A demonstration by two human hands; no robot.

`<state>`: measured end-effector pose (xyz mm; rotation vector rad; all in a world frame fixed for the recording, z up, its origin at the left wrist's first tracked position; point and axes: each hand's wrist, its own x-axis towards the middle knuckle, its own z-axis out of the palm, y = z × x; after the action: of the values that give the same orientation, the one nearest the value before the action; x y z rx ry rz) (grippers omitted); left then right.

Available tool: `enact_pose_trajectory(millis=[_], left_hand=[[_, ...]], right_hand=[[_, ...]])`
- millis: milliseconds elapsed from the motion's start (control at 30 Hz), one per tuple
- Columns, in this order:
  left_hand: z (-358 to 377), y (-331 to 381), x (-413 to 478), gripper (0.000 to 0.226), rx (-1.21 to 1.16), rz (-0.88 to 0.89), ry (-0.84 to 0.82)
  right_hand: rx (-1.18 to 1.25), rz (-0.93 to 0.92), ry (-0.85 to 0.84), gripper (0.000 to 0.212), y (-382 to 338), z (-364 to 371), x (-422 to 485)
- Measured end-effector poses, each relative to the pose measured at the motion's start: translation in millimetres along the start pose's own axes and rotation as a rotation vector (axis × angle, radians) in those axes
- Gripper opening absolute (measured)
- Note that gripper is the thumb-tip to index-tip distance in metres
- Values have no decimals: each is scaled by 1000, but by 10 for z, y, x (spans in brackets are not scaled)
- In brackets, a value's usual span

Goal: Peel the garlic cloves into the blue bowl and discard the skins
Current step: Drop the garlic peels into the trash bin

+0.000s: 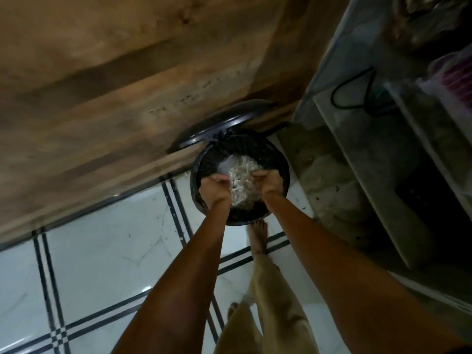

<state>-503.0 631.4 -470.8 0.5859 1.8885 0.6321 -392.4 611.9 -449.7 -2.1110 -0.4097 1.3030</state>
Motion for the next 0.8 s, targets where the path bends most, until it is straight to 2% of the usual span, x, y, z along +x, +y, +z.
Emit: enact_pose_trajectory(millis=[33, 133, 267, 400, 500, 600, 667, 800], left_hand=[[33, -40, 50, 20, 44, 54, 14], [117, -73, 59, 39, 184, 199, -3], [111, 19, -14, 22, 352, 259, -145], [111, 68, -44, 8, 333, 280, -79], [99, 87, -69, 20, 334, 299, -161], [48, 101, -111, 35, 438, 276, -268], [32, 100, -116, 32, 407, 252, -292], [-22, 123, -165, 24, 362, 302, -223]], right_hand=[[-72, -49, 51, 21, 47, 34, 88], [-321, -118, 40, 11, 57, 29, 127], [-458, -202, -71, 15, 21, -22, 111], [-455, -285, 43, 4, -10, -37, 31], [-534, -312, 16, 22, -8, -38, 1], [-585, -295, -132, 40, -14, -29, -27], [-565, -276, -125, 33, -26, -27, -57], [-423, -212, 71, 11, -71, -46, -131]])
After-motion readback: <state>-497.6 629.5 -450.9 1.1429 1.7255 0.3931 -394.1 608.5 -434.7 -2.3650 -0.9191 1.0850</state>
